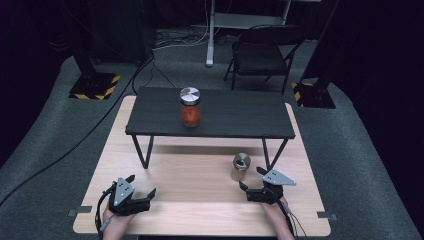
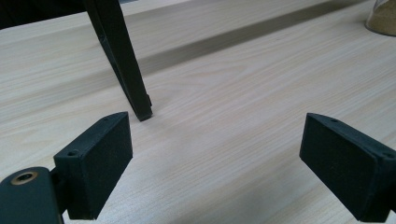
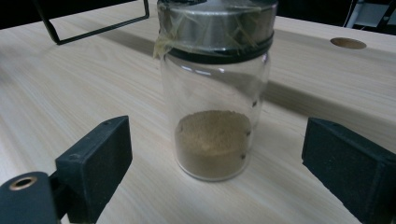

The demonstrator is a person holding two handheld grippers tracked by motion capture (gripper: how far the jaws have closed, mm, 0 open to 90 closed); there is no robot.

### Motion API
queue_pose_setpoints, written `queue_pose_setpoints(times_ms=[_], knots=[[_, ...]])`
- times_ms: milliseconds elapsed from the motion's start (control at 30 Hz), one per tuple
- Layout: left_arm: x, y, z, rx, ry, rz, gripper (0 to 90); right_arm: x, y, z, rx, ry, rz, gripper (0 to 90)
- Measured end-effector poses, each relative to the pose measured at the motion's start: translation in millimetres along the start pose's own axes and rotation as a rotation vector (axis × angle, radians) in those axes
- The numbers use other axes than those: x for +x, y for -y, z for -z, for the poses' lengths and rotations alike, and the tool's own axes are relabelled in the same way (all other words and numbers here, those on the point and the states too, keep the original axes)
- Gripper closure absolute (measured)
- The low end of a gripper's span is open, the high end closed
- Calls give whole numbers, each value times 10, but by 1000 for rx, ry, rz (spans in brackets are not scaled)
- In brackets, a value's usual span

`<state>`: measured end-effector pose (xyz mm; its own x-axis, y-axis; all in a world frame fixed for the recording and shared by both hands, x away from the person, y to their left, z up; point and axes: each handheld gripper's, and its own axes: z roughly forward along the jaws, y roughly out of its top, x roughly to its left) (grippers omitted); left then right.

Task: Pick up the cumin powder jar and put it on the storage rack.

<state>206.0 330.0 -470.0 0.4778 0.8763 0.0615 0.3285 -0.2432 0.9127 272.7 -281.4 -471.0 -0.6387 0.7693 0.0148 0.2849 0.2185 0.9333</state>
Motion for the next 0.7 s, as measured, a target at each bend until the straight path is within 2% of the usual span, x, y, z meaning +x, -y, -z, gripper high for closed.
queue_pose_setpoints(times_ms=[300, 533, 700], knots=[[0, -1, -1, 1, 1, 1, 90, 35, -67, -186, -2, -2, -8, 123], [4, -1, -1, 0, 4, 2, 90, 76, -165, -322, 30, 13, -8, 164], [8, -2, -1, 1, 6, 1, 90, 128, -219, -388, 51, 40, 19, 259]])
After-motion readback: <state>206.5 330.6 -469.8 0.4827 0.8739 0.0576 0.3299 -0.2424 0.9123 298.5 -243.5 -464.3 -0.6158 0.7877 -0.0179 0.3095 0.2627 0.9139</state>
